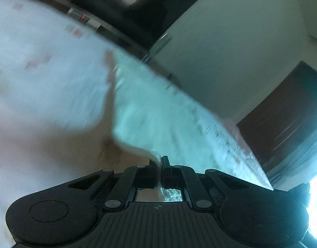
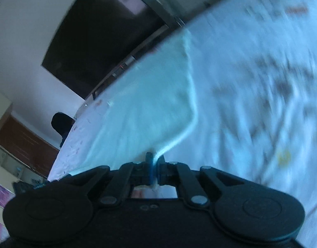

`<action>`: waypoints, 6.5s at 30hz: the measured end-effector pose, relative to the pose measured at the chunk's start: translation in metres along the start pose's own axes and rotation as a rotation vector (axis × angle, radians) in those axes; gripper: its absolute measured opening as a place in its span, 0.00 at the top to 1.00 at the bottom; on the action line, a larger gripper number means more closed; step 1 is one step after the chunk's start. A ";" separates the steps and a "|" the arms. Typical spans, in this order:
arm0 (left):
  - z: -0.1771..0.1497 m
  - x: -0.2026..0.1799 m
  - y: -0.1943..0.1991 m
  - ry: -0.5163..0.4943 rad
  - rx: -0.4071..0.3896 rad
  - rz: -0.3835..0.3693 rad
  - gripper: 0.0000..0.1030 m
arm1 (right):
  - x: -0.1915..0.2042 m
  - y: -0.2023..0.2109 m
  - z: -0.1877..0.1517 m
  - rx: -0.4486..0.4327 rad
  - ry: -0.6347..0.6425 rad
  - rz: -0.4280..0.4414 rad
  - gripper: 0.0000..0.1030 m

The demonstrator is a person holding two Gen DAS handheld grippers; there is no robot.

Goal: Fold small clothes

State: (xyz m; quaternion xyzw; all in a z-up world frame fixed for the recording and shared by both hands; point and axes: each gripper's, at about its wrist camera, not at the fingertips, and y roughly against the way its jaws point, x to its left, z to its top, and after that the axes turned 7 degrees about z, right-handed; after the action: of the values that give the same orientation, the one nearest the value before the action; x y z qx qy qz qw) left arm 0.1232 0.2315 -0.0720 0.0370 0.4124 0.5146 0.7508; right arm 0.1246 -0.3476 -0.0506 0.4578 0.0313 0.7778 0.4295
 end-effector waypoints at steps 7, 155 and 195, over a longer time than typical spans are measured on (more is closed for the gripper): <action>0.086 -0.043 -0.013 -0.056 -0.104 -0.026 0.96 | 0.037 -0.009 0.080 -0.106 0.157 -0.003 0.96; 0.098 -0.070 -0.223 -0.424 -0.020 0.392 0.39 | 0.003 -0.212 0.104 0.051 0.555 -0.452 0.69; 0.105 -0.022 -0.215 -0.331 -0.015 0.566 0.39 | -0.011 -0.209 0.111 0.101 0.576 -0.426 0.63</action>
State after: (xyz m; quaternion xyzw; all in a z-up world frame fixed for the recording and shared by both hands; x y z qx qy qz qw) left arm 0.3484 0.1524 -0.0938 0.2278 0.2542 0.6930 0.6350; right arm 0.3426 -0.2618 -0.0864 0.2237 0.2842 0.7655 0.5322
